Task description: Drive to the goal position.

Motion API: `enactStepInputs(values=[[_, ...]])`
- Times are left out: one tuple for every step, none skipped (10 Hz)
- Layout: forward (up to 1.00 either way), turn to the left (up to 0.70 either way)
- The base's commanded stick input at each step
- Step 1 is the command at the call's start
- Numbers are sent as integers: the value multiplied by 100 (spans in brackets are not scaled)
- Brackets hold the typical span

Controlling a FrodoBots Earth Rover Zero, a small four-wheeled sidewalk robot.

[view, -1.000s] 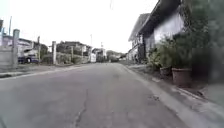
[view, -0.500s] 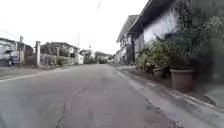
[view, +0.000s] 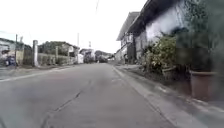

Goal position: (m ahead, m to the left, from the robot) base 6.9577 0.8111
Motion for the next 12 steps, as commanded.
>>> enactStepInputs(values=[[100, 0], [100, 0], [100, 0], [100, 0], [100, 0], [100, 0], [100, 0], [100, 0], [100, 0], [100, 0], [100, 0], [100, 0]])
